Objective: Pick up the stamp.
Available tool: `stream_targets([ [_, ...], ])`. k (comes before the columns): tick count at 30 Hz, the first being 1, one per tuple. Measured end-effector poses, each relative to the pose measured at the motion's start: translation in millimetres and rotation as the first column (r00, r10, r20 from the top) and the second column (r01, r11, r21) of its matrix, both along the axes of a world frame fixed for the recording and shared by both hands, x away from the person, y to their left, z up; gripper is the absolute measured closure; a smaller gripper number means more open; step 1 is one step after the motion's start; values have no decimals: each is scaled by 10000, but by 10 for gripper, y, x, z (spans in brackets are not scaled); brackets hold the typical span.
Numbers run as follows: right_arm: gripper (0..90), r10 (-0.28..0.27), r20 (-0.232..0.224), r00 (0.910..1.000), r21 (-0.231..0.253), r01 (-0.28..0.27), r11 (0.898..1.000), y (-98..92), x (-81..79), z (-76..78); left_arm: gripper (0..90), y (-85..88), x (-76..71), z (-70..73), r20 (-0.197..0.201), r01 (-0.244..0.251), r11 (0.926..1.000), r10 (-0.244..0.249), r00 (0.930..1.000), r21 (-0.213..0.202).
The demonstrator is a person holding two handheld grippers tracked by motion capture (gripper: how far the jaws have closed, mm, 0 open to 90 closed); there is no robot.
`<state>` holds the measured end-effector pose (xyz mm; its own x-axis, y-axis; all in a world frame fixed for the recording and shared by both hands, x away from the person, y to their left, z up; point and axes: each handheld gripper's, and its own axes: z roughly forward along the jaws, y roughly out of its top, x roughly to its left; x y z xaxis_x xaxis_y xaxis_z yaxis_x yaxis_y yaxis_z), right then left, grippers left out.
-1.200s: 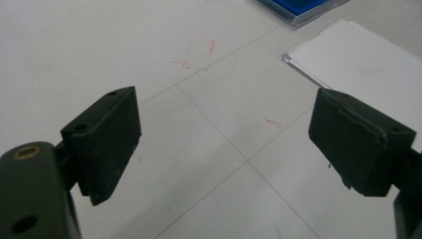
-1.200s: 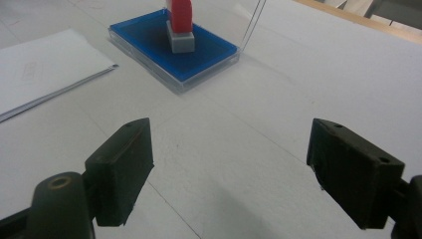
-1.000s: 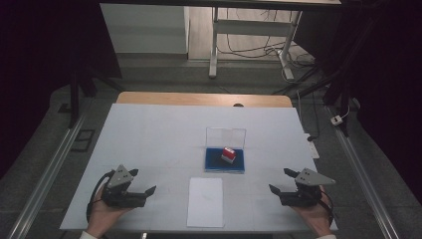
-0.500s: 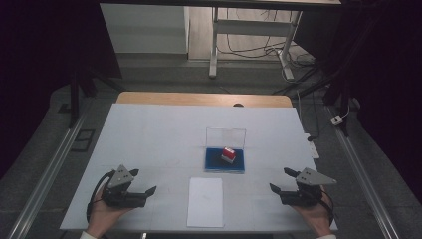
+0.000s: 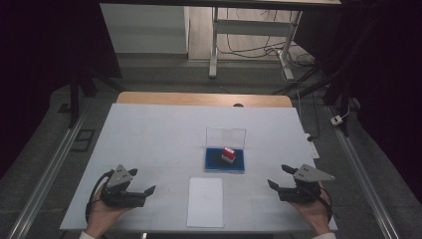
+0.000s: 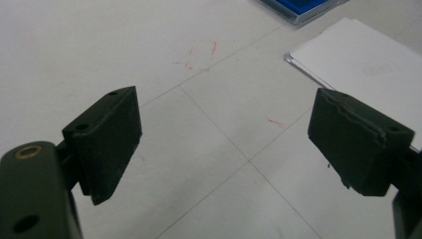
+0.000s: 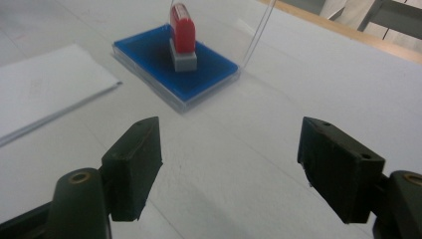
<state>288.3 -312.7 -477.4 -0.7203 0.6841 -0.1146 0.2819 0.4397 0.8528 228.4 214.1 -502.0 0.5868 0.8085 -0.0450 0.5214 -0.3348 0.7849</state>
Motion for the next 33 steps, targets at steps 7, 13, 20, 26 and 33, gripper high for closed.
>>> stream_targets([
  [7,267,80,-25,10000,48,-80,10000,77,59,104,137,-8,5,-12,-54,42,10000,-42,10000,-11],
  [13,267,375,-112,9992,-18,-375,9993,190,116,191,139,-9,16,-19,-81,70,10000,-69,9999,13],
  [20,267,612,-237,9978,-123,-615,9980,302,205,288,140,-18,23,-23,-103,112,9999,-112,9999,22],
  [26,267,854,-272,9960,-220,-860,9961,439,309,391,140,-21,30,-32,-137,133,9999,-133,9998,41],
  [33,271,1118,-495,9925,-219,-1130,9934,563,425,495,140,-31,37,-37,-162,152,9998,-150,9998,99],
])
